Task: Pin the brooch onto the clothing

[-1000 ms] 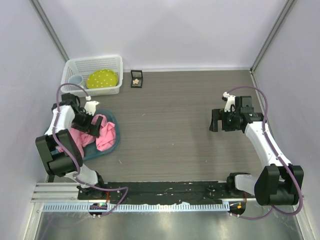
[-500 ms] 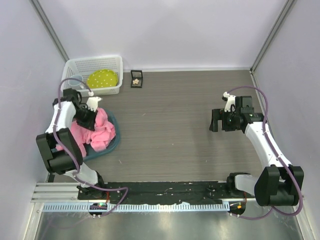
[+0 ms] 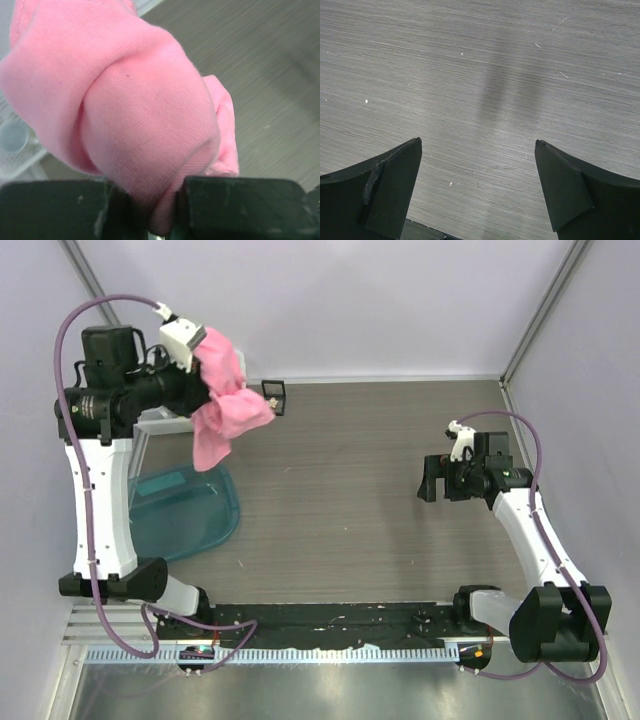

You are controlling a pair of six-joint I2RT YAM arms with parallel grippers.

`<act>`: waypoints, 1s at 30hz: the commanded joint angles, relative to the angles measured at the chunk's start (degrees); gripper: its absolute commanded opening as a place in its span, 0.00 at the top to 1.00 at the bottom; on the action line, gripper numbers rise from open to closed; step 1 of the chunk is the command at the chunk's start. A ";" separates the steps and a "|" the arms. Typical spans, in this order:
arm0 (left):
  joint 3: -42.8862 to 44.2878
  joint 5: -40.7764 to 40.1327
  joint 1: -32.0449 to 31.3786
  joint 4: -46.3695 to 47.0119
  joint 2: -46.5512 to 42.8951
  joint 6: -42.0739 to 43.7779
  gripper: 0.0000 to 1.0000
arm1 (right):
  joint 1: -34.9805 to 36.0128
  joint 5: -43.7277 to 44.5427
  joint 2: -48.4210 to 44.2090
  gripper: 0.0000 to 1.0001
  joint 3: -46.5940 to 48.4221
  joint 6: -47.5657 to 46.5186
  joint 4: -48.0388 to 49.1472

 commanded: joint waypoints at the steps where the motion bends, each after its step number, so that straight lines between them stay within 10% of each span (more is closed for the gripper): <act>1: 8.50 4.13 -9.79 3.60 3.97 -17.78 1.00 | -0.32 -1.83 -0.29 0.00 5.00 0.41 -0.34; 15: -25.12 32.85 -27.56 64.14 5.11 -58.86 1.00 | -8.31 -11.85 4.37 0.00 11.77 -2.66 -4.48; 17: -30.75 39.71 -24.94 66.71 5.99 -60.54 0.90 | -8.58 -12.12 4.99 0.00 12.21 -3.46 -5.27; 18: -35.65 41.99 -23.27 65.76 6.43 -59.67 0.64 | -8.58 -12.47 5.16 0.00 12.56 -4.77 -5.53; 20: -38.93 44.73 -19.58 54.95 7.05 -53.12 0.34 | -8.58 -13.17 5.69 0.00 12.91 -6.09 -6.59; 21: -37.99 43.44 -15.21 45.89 6.96 -35.32 0.10 | -8.58 -13.26 6.13 0.00 13.18 -6.79 -6.85; 24: -31.85 31.58 -13.41 10.53 6.96 -2.36 0.09 | -8.58 -13.26 6.57 0.00 13.44 -8.91 -7.73; 30: -34.29 15.36 -16.99 10.82 1.00 9.32 0.18 | -7.18 -13.62 8.94 0.02 12.31 -7.24 -6.68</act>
